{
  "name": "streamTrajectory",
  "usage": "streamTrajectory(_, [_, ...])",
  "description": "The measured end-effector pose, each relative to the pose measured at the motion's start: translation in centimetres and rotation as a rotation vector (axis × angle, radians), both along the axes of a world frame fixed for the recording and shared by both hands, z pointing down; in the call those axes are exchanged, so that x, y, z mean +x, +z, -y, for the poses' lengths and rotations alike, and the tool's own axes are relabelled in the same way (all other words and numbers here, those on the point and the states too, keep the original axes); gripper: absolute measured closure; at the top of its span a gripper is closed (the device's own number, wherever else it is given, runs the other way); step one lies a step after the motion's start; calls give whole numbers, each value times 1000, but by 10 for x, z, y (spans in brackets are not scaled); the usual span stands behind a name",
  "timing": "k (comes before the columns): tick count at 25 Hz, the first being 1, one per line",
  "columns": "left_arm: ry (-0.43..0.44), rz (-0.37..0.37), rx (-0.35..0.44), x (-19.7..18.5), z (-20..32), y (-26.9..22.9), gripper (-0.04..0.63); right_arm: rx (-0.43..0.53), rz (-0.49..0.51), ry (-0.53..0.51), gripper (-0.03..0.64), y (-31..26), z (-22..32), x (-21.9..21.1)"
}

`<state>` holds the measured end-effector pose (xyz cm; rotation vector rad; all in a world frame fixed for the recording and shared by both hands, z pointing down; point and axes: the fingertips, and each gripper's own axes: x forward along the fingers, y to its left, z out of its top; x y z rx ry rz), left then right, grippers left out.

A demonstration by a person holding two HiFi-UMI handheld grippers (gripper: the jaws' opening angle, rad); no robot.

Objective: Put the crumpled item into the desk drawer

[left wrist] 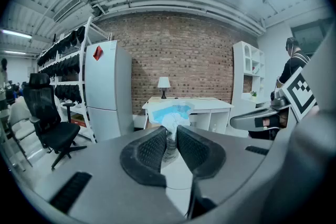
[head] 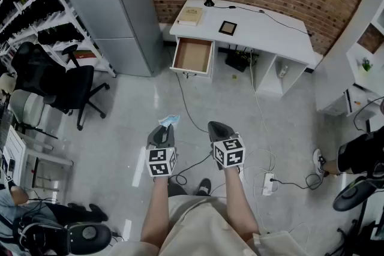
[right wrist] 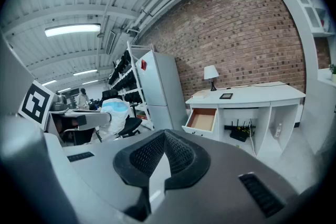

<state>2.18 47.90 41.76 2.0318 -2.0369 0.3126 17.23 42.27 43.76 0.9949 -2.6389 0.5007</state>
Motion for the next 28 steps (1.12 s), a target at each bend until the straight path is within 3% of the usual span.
streamTrajectory(9, [-2,12,5,10,1,4,524,-11,75,67,592,1,21,26])
streamTrajectory(12, [-3,24,1,-1,-2,-3,524,-41,133,72,592,-8,29,25])
streamTrajectory(17, [-48,9,1,-26,2,-8,525,-68,128,81,592,-5,38,25])
streamTrajectory(28, [-27,1,10,-51,74,-2,525,-54,136,53,592,-5,101,-8])
